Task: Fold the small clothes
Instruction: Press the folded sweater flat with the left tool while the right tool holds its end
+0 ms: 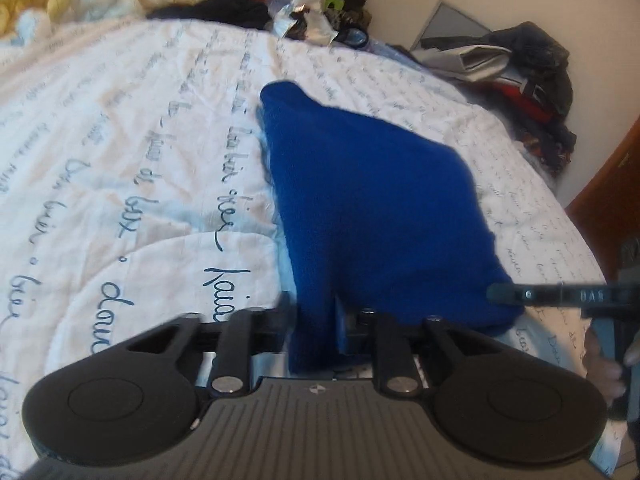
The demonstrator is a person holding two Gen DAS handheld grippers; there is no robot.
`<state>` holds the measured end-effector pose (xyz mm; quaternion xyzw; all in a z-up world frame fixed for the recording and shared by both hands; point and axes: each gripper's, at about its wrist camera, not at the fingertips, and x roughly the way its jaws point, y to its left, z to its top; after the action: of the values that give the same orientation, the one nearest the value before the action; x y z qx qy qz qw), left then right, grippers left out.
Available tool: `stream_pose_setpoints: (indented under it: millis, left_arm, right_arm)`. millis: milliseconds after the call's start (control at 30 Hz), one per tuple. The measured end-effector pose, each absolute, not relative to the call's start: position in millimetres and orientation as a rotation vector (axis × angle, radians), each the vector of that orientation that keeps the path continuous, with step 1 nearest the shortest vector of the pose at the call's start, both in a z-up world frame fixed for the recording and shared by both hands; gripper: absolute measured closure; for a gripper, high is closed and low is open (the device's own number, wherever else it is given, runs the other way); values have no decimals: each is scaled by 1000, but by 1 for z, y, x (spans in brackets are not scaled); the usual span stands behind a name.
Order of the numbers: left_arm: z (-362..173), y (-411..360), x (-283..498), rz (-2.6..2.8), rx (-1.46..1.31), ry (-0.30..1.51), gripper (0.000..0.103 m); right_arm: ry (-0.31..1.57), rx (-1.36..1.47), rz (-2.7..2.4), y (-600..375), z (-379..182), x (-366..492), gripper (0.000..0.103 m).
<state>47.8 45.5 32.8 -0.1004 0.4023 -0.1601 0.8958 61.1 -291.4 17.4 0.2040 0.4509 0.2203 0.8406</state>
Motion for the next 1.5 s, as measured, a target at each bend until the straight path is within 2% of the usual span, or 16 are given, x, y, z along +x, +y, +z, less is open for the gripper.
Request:
stream_pose_setpoints:
  millis: [33, 100, 167, 200, 367, 400, 433, 533, 567, 733, 833, 933, 1133, 1267, 1433, 1500]
  left_arm:
    - [41, 43, 39, -329, -176, 783, 60]
    - [58, 29, 22, -352, -73, 645, 34]
    - [70, 7, 16, -396, 30, 554, 28]
    - [70, -3, 18, -416, 60, 539, 28]
    - [36, -40, 48, -481, 94, 670, 29]
    - [25, -40, 54, -464, 93, 714, 29]
    - [14, -36, 56, -450, 82, 723, 30]
    - [4, -27, 43, -465, 77, 647, 30]
    - [3, -28, 41, -463, 91, 634, 29]
    - [1, -29, 40, -479, 67, 634, 18]
    - [1, -31, 41, -481, 67, 633, 16]
    - [2, -33, 42, -485, 74, 636, 14]
    - [2, -37, 41, -475, 79, 637, 14]
    - [2, -36, 41, -474, 68, 638, 14]
    - [2, -34, 37, -480, 52, 634, 14]
    - [2, -31, 38, -485, 42, 634, 13]
  right_arm:
    - [976, 460, 454, -296, 22, 64, 76]
    - [921, 540, 427, -312, 34, 71, 62]
    - [823, 610, 399, -327, 45, 87, 40]
    - [802, 638, 378, -332, 48, 100, 39]
    - [869, 755, 218, -331, 28, 193, 42]
    - [875, 752, 221, -327, 24, 202, 63]
    - [888, 721, 252, -318, 25, 210, 100]
    - [789, 419, 307, -286, 43, 208, 99]
    - [832, 310, 253, -281, 36, 212, 99]
    - [817, 369, 218, -292, 39, 205, 96]
    - [630, 419, 246, -277, 73, 188, 84]
    - [765, 381, 513, -221, 77, 207, 58]
    - [968, 243, 641, -117, 28, 262, 61]
    - [903, 396, 560, -116, 11, 301, 70]
    - [909, 181, 485, -99, 33, 281, 67]
    - [840, 251, 530, -122, 52, 251, 64]
